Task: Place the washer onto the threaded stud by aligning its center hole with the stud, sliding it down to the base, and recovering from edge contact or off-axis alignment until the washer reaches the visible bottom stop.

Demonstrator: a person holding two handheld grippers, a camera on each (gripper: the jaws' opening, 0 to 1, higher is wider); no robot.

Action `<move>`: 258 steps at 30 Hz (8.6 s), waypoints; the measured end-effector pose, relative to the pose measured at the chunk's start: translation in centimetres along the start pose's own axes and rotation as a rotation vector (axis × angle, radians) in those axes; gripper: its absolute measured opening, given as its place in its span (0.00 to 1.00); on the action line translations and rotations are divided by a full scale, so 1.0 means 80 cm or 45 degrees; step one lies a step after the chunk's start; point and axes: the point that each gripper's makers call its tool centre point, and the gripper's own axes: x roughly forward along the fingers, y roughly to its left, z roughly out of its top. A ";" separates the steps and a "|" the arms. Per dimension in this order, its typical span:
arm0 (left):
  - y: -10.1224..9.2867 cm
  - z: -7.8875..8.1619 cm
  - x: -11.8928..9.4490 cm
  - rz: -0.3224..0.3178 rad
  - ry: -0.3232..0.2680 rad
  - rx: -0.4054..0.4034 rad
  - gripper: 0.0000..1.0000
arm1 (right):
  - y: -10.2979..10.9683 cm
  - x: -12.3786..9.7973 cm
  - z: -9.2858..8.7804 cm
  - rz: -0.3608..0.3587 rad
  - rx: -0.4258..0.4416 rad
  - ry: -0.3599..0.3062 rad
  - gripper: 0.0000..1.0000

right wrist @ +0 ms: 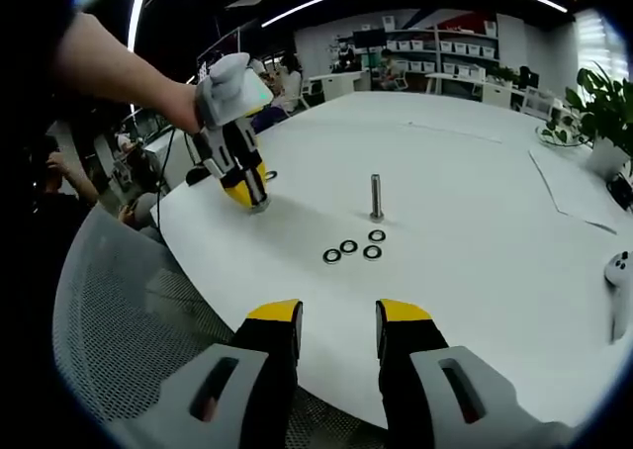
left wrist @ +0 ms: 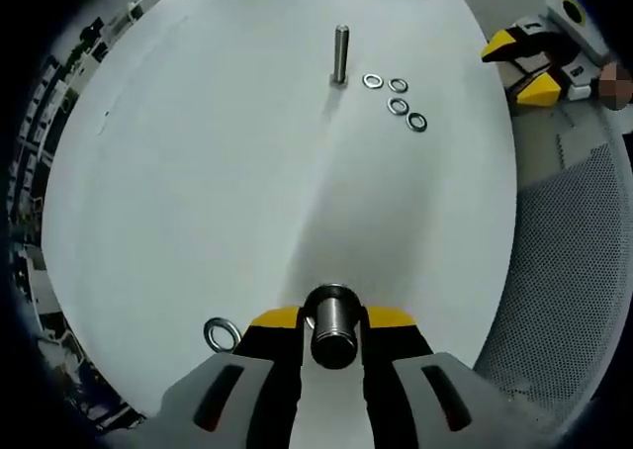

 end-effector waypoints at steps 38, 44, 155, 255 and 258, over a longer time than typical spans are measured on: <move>0.045 -0.063 -0.012 0.039 -0.041 -0.190 0.26 | -0.001 0.000 0.001 -0.001 0.009 -0.005 0.32; 0.063 -0.071 -0.011 0.067 -0.037 -0.293 0.26 | -0.001 0.000 0.000 0.002 0.007 -0.001 0.32; 0.072 -0.057 -0.043 0.056 -0.075 -0.374 0.19 | 0.000 0.000 -0.001 0.004 0.016 0.007 0.32; 0.002 0.002 -0.003 0.000 -0.001 -0.079 0.19 | -0.005 -0.001 -0.001 -0.020 0.019 0.000 0.32; 0.002 0.002 -0.002 -0.006 -0.012 -0.091 0.20 | -0.005 -0.002 0.000 -0.021 0.020 0.000 0.32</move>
